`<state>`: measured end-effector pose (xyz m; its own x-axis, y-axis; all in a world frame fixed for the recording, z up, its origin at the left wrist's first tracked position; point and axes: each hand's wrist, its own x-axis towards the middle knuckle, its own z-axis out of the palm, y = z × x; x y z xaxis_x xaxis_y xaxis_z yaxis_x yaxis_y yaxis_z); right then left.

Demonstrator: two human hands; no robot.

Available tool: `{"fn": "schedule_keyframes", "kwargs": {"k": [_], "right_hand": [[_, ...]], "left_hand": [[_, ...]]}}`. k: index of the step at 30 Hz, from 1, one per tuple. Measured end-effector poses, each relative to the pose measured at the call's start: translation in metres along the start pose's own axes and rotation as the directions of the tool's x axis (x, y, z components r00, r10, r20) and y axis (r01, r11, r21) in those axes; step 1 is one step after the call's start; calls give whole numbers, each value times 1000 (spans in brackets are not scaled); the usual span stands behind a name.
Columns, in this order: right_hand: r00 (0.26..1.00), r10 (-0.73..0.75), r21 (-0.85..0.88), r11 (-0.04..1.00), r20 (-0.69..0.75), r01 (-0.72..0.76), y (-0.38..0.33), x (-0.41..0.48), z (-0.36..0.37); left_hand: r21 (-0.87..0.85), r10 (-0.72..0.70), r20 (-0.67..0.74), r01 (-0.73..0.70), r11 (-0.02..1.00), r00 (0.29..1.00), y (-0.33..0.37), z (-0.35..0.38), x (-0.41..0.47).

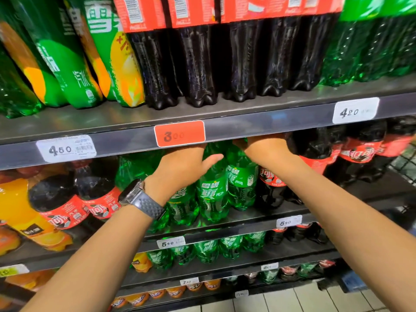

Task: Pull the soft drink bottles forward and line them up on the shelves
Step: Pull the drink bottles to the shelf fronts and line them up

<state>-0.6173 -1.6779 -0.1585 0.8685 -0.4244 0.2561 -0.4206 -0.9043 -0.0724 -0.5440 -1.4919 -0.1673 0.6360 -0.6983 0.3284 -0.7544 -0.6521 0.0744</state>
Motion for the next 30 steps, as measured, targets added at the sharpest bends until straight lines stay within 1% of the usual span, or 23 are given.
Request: {"fn": "schedule_keyframes", "kwargs": {"k": [2,4,6,8,10,13,15,18,21,25,30], "right_hand": [[987,45,20,999,155,-48,3,1,-5],[952,31,14,999,305,-37,9,3,-11],[919,-4,19,1000,394,-4,17,7,-12],[896,-17,20,1000,443,9,24,9,-13],[902,-9,52,999,431,-15,29,10,-12],[905,-59,112,994,421,13,28,8,-13],[929,-98,114,992,357,60,22,7,-10],[966,-158,183,976,207,120,18,7,-3],[973,-168,208,969,156,134,24,7,1],[982,-129,219,971,135,98,29,5,8],[981,-165,137,979,104,150,25,7,11]], "left_hand": [[1,-15,41,15,1000,999,3,2,4],[2,-25,10,25,1000,1000,6,6,3],[5,-19,-44,19,1000,999,7,9,0],[-4,-27,-75,26,1000,997,7,12,0],[-12,-45,-71,44,999,997,8,12,1],[-27,-70,-74,68,997,995,9,14,2],[-29,-82,-85,80,996,993,10,15,2],[5,-116,-51,116,993,992,10,15,4],[3,-121,-63,121,993,991,7,18,5],[18,-108,-97,110,994,989,8,21,4],[9,-117,-53,118,993,992,8,21,5]]}}
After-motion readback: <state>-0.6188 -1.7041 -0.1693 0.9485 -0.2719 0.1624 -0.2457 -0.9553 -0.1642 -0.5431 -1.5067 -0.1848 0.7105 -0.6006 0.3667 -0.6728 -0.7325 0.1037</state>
